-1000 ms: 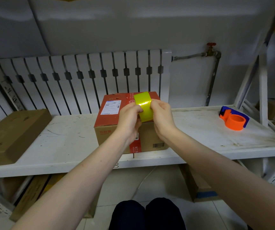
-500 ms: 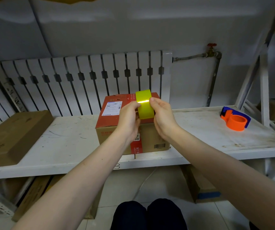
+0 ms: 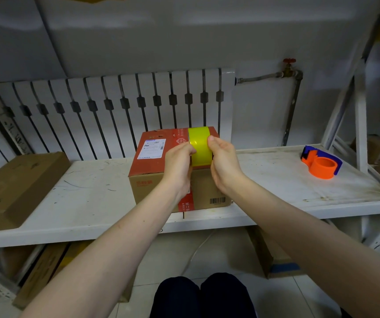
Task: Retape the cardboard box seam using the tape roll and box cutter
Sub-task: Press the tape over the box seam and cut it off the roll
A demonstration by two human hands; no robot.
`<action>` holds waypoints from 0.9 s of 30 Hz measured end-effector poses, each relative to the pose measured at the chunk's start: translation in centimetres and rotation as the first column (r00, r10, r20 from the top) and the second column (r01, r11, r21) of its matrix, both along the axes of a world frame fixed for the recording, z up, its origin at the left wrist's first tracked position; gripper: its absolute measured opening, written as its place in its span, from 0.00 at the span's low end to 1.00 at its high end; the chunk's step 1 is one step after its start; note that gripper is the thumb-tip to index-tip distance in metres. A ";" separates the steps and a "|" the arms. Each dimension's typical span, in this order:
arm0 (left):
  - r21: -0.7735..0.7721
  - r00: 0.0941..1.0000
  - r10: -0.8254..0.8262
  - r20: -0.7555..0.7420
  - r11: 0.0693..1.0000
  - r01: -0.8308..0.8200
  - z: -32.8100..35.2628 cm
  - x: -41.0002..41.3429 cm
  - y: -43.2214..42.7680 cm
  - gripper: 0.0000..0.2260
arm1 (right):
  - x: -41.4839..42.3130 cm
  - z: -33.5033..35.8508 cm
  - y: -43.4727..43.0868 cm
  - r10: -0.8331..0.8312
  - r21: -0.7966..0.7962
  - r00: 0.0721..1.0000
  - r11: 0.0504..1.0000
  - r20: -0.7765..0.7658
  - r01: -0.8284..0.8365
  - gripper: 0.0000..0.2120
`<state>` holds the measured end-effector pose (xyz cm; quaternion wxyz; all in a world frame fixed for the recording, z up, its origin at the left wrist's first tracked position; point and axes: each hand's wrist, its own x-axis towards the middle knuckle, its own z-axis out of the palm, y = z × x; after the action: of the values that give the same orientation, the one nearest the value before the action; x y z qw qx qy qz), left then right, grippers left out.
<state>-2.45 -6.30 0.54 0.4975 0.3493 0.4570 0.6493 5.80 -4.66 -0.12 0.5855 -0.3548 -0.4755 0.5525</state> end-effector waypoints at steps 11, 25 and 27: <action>-0.048 0.992 -0.003 0.123 0.999 0.009 -0.1 -0.3 0.2 0.11 | -0.1 0.0 -0.5 -0.050 0.232 0.975 0.973 0.215 -0.002 0.20; -0.086 0.987 -0.025 0.159 0.996 0.039 0.8 -0.5 0.5 0.04 | 0.6 0.1 0.5 0.020 0.159 0.981 0.986 0.194 -0.051 0.14; -0.097 0.985 -0.031 0.168 0.994 0.048 1.0 -0.5 0.6 0.04 | 0.6 0.2 0.6 0.020 0.145 0.979 0.988 0.204 -0.050 0.15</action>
<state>-2.99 -5.70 1.50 0.5638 0.2773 0.4390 0.6423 6.40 -4.09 0.10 0.5493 -0.3556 -0.5786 0.4868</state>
